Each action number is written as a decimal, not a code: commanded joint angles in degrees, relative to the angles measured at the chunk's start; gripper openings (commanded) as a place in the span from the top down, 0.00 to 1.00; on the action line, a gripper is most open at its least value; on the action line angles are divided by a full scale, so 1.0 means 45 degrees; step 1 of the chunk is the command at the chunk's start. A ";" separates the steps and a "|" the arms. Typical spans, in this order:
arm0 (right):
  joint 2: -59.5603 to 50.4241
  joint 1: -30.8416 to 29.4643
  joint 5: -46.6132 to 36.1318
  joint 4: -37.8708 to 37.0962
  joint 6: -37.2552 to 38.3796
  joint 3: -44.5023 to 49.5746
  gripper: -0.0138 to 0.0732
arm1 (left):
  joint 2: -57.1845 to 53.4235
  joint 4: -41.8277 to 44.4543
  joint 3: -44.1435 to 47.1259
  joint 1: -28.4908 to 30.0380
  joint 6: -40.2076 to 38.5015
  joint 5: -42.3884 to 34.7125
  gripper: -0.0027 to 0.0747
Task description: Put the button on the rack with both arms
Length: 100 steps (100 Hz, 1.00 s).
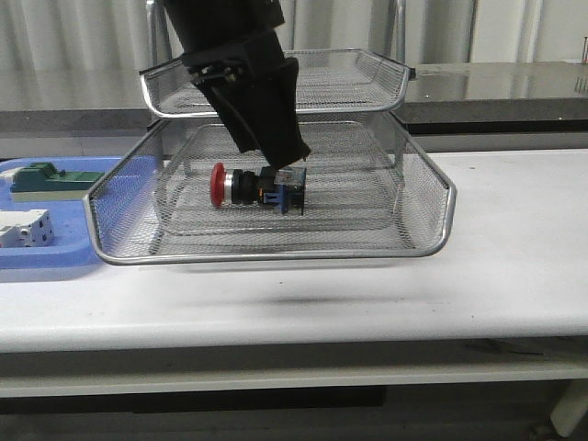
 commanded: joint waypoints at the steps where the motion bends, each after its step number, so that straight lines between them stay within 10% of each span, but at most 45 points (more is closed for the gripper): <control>1: 0.0038 -0.0057 -0.0603 -0.0255 -0.0048 -0.0421 0.92 | -0.1304 -0.0412 -0.0453 -0.0048 -0.0431 -0.0024 0.33; 50: 0.0038 -0.0057 -0.0603 -0.0255 -0.0048 -0.0421 0.92 | -0.4923 0.3102 0.0176 0.0282 -0.2942 -0.0200 0.33; 100: 0.0038 -0.0057 -0.0603 -0.0255 -0.0048 -0.0421 0.92 | -1.0257 0.3026 0.6167 0.3985 -0.4125 -0.5746 0.33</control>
